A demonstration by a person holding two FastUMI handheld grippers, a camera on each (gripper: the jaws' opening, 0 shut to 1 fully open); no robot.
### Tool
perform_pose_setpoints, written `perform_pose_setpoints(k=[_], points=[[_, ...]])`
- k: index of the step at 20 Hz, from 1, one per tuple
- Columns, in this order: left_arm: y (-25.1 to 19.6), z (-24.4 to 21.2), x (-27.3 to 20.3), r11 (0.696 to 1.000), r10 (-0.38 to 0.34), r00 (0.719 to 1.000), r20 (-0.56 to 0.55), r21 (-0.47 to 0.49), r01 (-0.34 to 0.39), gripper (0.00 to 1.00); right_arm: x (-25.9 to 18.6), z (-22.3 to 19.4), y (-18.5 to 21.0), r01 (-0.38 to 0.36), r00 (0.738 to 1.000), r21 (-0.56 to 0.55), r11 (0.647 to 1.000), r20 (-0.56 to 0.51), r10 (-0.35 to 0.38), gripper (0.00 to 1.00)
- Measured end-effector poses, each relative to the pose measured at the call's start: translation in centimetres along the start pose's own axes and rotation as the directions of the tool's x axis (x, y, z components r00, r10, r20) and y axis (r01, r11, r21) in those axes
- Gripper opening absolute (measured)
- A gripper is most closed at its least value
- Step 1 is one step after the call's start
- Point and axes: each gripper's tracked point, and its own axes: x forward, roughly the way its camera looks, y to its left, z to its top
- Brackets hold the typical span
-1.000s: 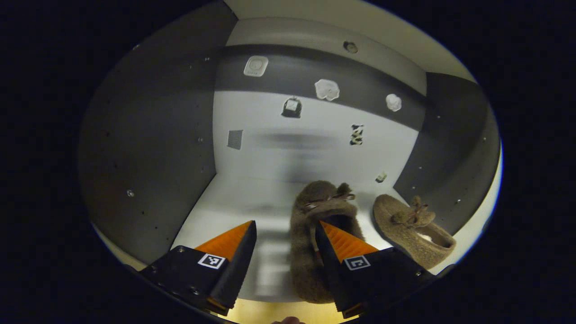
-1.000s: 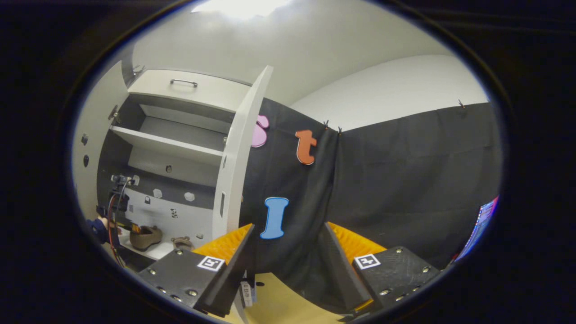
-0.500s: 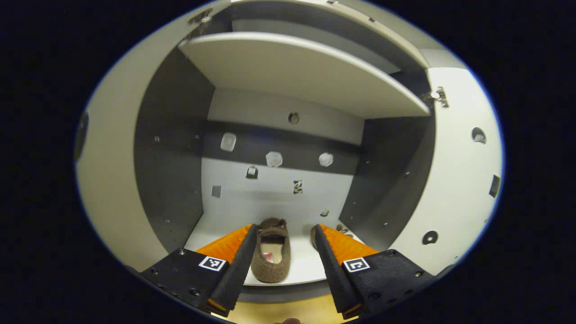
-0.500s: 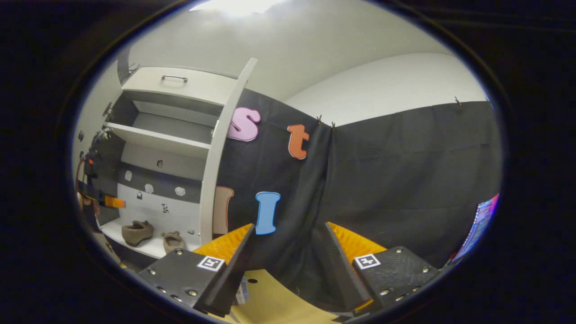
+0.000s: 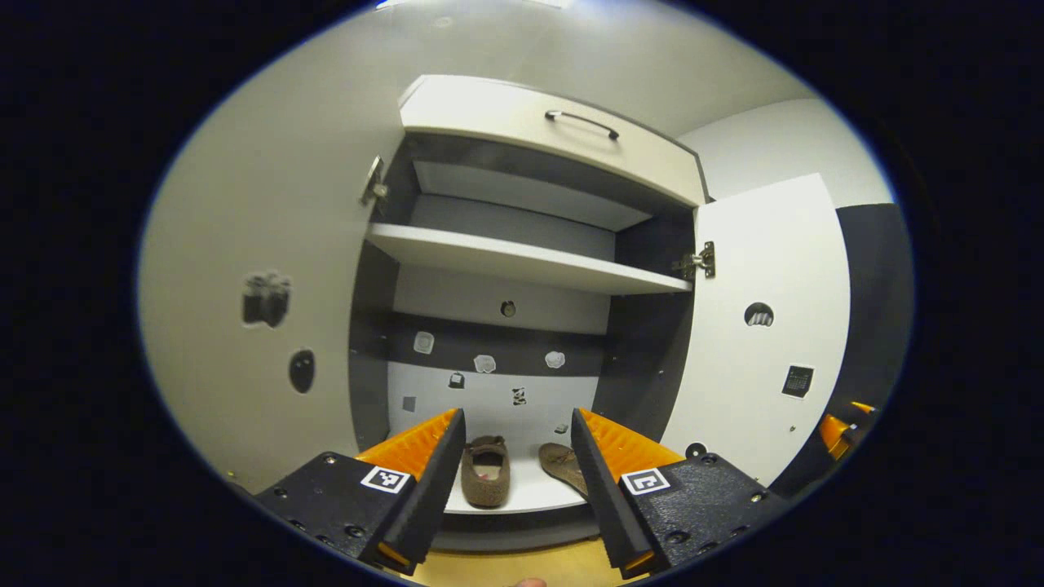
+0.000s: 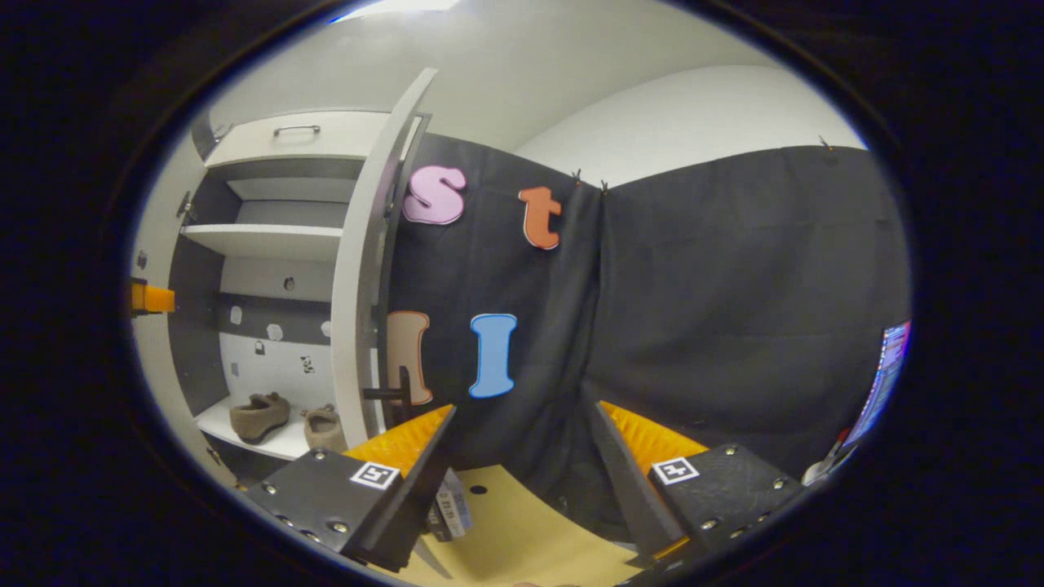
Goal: Grab one shoe with the right hand and put it into the shoe cabinet, grab the other shoe with the left hand and put it into the shoe cabinet; then close the right door with the right hand and the left door with the left hand.
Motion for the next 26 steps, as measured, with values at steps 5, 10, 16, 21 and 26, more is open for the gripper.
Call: perform_pose_setpoints(k=[5,10,16,21,26], points=[[2.8,4.1,-6.4,0.994,0.103,0.991,0.08,0.01,-0.104,0.79,1.3,-0.4,3.0,-0.06,0.998,0.026,0.998,-0.013,0.061,0.94],[5.3,6.3,-11.8,0.978,0.206,0.969,0.138,-0.009,-0.207,0.79,1.3,-0.1,3.4,-0.064,0.998,0.022,0.998,0.011,0.064,0.95],[12.3,8.3,-17.3,0.907,0.419,0.886,0.2,-0.044,-0.419,0.79,0.9,0.1,4.1,-0.122,0.992,0.017,0.992,0.015,0.121,0.95],[19.8,7.9,-22.5,0.794,0.604,0.777,0.179,-0.056,-0.605,0.79,1.1,0.1,4.4,-0.128,0.991,-0.003,0.992,0.025,0.128,0.94],[23.6,4.9,-22.7,0.739,0.674,0.732,0.098,-0.063,-0.671,0.8,0.6,0.0,4.9,-0.146,0.989,0.034,0.989,0.013,0.145,0.94]])
